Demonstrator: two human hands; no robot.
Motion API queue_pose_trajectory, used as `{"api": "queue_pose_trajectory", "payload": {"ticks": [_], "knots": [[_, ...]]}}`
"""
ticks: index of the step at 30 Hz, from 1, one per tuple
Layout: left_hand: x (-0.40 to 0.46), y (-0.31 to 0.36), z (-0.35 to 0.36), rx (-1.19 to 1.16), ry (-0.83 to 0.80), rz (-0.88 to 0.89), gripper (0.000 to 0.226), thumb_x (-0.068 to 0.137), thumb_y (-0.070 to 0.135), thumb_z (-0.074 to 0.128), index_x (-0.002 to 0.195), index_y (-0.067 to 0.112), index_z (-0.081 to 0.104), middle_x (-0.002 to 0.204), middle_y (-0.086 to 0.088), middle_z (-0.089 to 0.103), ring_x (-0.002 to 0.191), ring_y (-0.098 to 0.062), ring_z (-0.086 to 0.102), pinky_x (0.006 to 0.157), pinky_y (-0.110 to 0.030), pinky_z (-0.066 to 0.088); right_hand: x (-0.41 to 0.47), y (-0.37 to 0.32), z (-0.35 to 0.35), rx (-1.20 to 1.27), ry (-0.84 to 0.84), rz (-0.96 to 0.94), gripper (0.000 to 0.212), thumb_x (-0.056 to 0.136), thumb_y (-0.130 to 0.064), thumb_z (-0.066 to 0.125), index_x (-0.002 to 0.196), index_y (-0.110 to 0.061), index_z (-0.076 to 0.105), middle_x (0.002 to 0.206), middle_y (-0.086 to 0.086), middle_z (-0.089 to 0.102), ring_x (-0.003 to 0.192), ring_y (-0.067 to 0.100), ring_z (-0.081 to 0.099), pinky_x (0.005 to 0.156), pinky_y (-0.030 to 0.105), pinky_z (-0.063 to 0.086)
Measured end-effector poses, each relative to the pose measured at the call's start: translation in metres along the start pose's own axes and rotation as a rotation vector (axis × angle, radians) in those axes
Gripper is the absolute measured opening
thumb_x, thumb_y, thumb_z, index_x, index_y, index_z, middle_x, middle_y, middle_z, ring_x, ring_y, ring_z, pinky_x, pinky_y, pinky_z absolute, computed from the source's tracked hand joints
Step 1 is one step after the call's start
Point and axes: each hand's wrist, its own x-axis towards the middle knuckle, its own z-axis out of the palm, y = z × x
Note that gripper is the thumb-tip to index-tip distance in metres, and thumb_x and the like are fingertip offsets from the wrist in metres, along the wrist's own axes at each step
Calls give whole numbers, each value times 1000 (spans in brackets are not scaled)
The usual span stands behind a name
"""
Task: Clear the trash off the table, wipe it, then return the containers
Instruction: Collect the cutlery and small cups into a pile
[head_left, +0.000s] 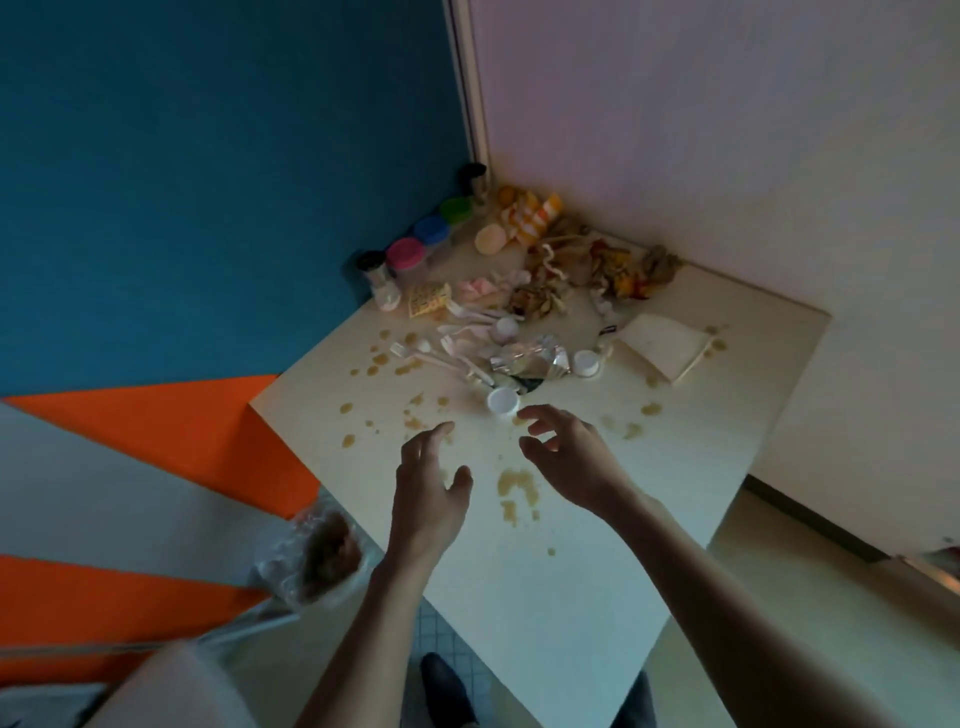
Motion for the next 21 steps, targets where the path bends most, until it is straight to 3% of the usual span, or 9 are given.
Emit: {"api": "queue_pose_trajectory", "payload": {"ticks": [5, 9, 16, 21], "knots": [[3, 56, 62, 46, -65, 21, 55, 97, 24, 63, 146, 33, 40, 150, 4, 35, 138, -21, 38, 105, -27, 34, -5, 48, -66, -33, 31, 9, 35, 94, -31, 60, 129, -31, 58, 118, -2, 61, 91, 13, 65, 81, 27, 51], [18, 81, 95, 73, -108, 39, 55, 98, 25, 61, 147, 34, 38, 154, 5, 31, 135, -22, 40, 96, -24, 35, 4, 76, -102, -73, 52, 15, 37, 94, -29, 61, 131, -29, 57, 122, 1, 60, 95, 15, 64, 84, 30, 51], [63, 100, 129, 126, -119, -11, 55, 96, 28, 58, 146, 37, 37, 153, 1, 33, 133, -27, 41, 103, -42, 45, 36, 99, -135, -140, 38, 24, 39, 92, -25, 62, 131, -27, 56, 129, 3, 56, 107, 16, 61, 88, 29, 47], [114, 116, 150, 172, -95, -12, 55, 91, 30, 58, 144, 31, 43, 149, -2, 41, 131, -28, 46, 103, -45, 46, 83, 108, -152, -193, -10, 18, 44, 91, -27, 63, 134, -32, 53, 134, 1, 51, 115, 20, 58, 95, 34, 49]]}}
